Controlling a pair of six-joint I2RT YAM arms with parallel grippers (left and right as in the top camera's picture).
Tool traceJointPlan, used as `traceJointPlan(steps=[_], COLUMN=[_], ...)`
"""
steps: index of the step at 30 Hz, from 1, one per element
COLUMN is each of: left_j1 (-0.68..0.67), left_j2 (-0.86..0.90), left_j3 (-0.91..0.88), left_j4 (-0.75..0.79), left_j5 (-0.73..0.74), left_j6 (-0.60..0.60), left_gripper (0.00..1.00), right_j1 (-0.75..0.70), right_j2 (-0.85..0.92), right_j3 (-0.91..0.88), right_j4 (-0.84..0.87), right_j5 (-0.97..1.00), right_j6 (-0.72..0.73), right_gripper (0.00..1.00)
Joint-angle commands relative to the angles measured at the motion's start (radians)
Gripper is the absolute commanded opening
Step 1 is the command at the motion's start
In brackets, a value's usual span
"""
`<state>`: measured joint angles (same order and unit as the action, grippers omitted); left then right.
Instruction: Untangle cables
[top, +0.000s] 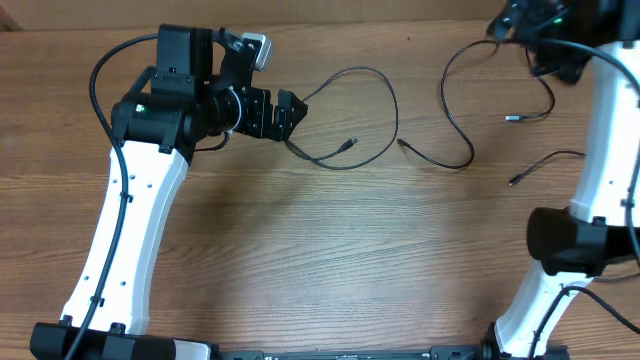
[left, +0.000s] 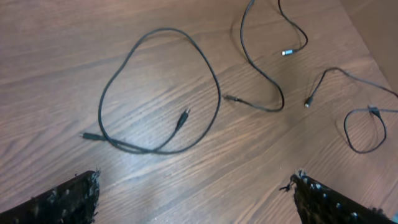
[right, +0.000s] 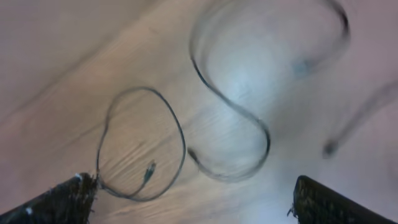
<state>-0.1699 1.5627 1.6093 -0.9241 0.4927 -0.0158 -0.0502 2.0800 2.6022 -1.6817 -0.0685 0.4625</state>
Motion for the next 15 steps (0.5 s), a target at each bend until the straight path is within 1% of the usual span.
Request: traceJointPlan(steps=[1, 3, 5, 6, 8, 12, 13, 15], left_j1=[0.002, 0.002, 0.002, 0.002, 0.003, 0.008, 0.008, 0.008], left_j2=[-0.002, -0.002, -0.002, -0.002, -0.002, -0.002, -0.002, -0.002], left_j3=[0.011, 0.011, 0.011, 0.011, 0.011, 0.011, 0.011, 0.011], left_j4=[-0.014, -0.016, -0.019, -0.022, -0.022, -0.021, -0.020, -0.018], left_j5=[-0.008, -0.011, -0.030, -0.034, -0.040, -0.055, -0.055, -0.055], left_j6=[0.042, 0.047, 0.047, 0.061, 0.081, 0.091, 0.091, 0.091], left_gripper=[1.00, 1.00, 1.00, 1.00, 1.00, 1.00, 1.00, 1.00], right_j1=[0.082, 0.157, 0.215, 0.243, 0.289, 0.311, 0.308, 0.285], right_j2=[-0.002, -0.002, -0.003, -0.011, -0.065, -0.219, -0.287, -0.421], right_j3=[-0.013, -0.061, -0.126, -0.164, -0.254, -0.407, -0.477, -0.649], right_j4=[-0.012, -0.012, -0.012, -0.012, -0.012, -0.012, -0.012, -0.008], right_j5=[0.145, 0.166, 0.224, 0.267, 0.362, 0.458, 0.472, 0.494], right_j6=[0.374, 0.494, 0.517, 0.502, 0.503, 0.510, 0.513, 0.585], right_gripper=[1.00, 1.00, 1.00, 1.00, 1.00, 1.00, 1.00, 1.00])
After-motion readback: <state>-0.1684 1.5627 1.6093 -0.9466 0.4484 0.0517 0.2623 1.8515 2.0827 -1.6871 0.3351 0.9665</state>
